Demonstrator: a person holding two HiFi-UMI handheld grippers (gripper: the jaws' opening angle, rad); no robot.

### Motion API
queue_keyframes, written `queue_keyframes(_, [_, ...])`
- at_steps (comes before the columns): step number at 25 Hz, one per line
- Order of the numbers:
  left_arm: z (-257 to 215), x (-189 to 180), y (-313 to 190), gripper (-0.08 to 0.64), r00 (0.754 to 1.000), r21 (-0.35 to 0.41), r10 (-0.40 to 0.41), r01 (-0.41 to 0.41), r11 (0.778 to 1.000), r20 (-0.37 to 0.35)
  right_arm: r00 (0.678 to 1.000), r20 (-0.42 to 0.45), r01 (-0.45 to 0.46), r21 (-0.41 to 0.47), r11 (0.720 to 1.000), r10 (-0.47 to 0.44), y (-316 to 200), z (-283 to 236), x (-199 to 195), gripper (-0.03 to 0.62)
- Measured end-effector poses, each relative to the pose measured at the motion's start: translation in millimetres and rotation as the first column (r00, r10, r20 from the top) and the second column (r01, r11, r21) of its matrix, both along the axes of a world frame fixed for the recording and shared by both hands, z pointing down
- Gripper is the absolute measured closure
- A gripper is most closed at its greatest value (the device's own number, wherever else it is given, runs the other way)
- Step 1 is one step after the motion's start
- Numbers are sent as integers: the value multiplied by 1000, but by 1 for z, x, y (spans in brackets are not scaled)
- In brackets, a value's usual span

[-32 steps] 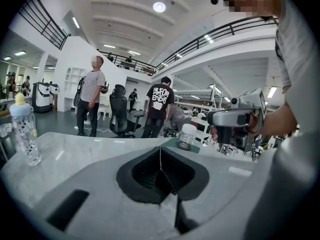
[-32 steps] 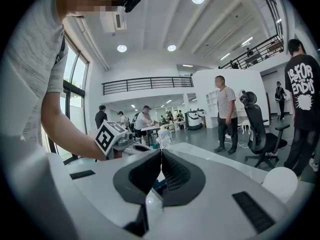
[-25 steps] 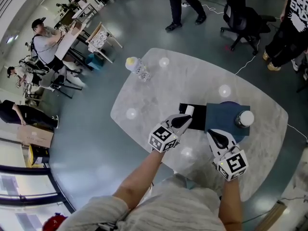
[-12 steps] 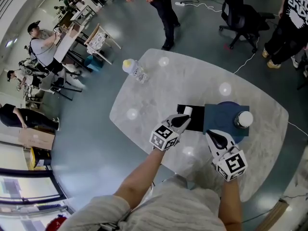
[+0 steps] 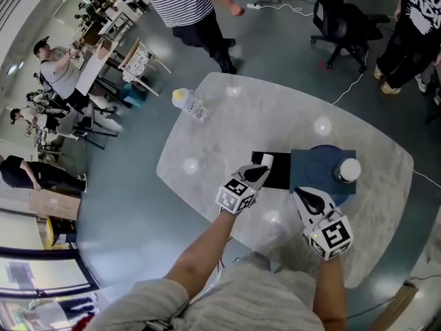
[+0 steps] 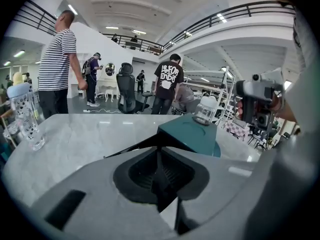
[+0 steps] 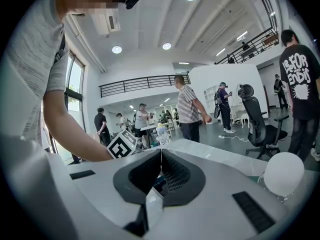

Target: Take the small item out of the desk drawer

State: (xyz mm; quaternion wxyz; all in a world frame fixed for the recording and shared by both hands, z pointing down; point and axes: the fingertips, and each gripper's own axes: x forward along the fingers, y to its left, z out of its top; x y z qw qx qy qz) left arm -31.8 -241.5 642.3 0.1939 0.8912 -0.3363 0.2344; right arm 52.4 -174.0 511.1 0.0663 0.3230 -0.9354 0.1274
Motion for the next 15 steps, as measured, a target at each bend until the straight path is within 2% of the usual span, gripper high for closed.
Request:
queue_keyframes(8, [12, -3, -8, 533, 999, -20, -26, 26, 999, 33, 1000, -8, -6, -10, 1000, 6, -2, 6, 6, 583])
queue_keyframes(12, [14, -3, -10, 444, 998, -29, -30, 32, 999, 50, 1000, -10, -12, -11, 1000, 12, -1, 6, 7, 583])
queue_keyframes(15, [17, -3, -11, 428, 998, -32, -31, 33, 999, 62, 1000, -6, -16, -9, 1000, 15, 0, 7, 8, 583])
